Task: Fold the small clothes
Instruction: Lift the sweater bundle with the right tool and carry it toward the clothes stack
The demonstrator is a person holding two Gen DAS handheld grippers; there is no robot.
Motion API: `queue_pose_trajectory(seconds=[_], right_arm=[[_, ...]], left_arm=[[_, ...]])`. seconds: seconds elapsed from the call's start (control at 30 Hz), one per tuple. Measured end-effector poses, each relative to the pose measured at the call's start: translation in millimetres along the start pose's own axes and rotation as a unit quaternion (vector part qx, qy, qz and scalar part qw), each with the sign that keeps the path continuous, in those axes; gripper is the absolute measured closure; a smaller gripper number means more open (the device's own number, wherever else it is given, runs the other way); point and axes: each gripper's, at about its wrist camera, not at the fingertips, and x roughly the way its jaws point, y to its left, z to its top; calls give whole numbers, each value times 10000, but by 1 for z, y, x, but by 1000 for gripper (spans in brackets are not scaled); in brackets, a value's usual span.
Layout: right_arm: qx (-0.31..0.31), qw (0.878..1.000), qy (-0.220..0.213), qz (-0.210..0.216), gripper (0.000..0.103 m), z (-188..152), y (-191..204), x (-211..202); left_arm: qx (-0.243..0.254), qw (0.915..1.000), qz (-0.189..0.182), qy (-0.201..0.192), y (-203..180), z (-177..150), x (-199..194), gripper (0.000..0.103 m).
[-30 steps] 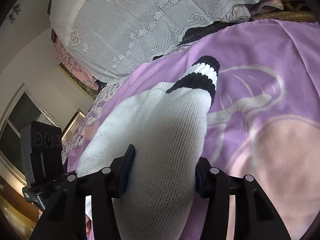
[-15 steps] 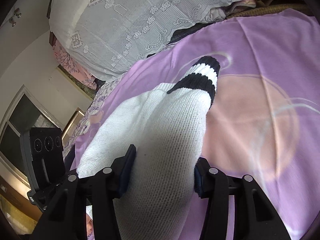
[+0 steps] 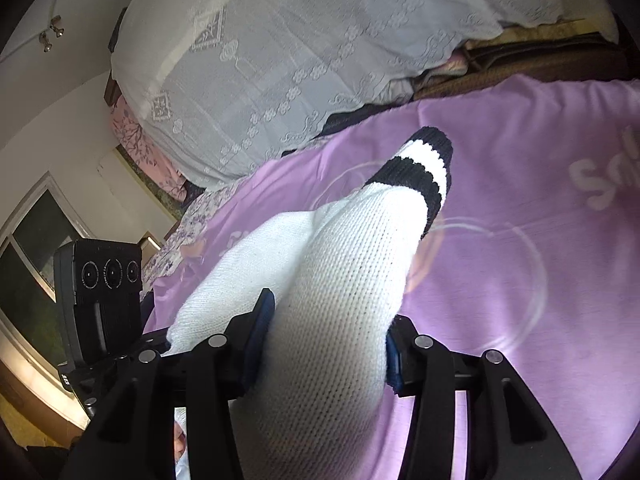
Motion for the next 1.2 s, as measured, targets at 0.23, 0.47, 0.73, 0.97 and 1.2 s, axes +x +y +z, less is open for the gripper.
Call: queue_pose_trajectory(seconds=[0.23,0.47,0.73,0.97,1.2], right_arm=[[101,9991,-371,-176,55,16,-29,-52],[101,9961,-798,-352,55,41,-48,-101],[79,9887,-1387,-567,55,75,-69,-161],[203,9798,-1842,-751,55,95,-99,-216],[437,9660,-2341,-1002,55,108,-138,-269]], left_arm=[[389,9991,-188,48,-49,20,22,6],[787,9962,-371,21,-100,54,42,6],[1274,9901,-569,-136,-166,96,58,6],[1673,9830,-744,-145,-226,123,79,6],[2008,9749,-958,-116,-272,145,115,6]])
